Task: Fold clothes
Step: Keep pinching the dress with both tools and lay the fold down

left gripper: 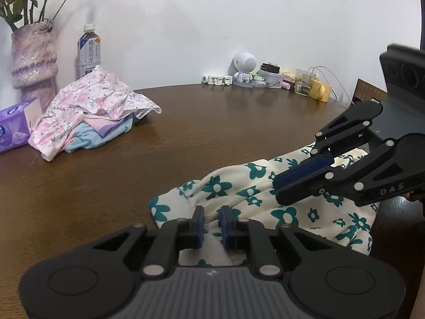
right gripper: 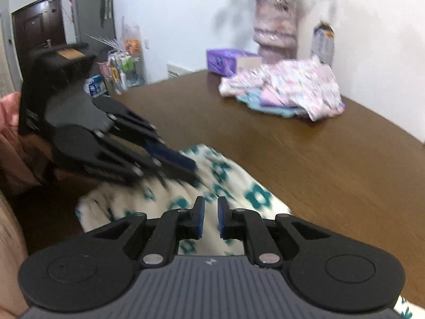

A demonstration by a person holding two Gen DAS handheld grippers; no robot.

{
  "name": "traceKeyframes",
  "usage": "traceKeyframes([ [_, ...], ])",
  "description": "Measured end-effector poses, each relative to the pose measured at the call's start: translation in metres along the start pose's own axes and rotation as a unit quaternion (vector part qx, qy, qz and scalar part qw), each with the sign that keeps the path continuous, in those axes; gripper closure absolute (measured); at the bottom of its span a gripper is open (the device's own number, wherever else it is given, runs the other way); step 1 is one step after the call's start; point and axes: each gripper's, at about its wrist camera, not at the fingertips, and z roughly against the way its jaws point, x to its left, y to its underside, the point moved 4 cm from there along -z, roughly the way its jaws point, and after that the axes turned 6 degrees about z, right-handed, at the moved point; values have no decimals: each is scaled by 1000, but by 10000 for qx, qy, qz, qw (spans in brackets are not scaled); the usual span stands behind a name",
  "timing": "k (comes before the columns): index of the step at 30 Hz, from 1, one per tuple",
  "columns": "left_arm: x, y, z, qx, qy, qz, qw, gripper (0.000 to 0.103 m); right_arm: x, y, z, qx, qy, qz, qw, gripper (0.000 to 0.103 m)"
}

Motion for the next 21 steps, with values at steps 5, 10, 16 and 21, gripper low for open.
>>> traceKeyframes([
  [5, -10, -8, 14, -157, -104, -344, 9992, 91, 0, 3, -14, 310, 27, 21, 9995, 93],
  [10, -31, -11, 21, 169, 36, -1028, 9945, 90, 0, 4, -20, 555, 88, 134, 9983, 93],
  [16, -26, 0, 9, 436, 117, -1007, 9939, 90, -6, 10, -8, 875, 338, 181, 9954, 93],
  [21, -26, 0, 10, 420, 107, -956, 9945, 90, 2, -2, 5, 668, 108, 91, 9977, 88],
])
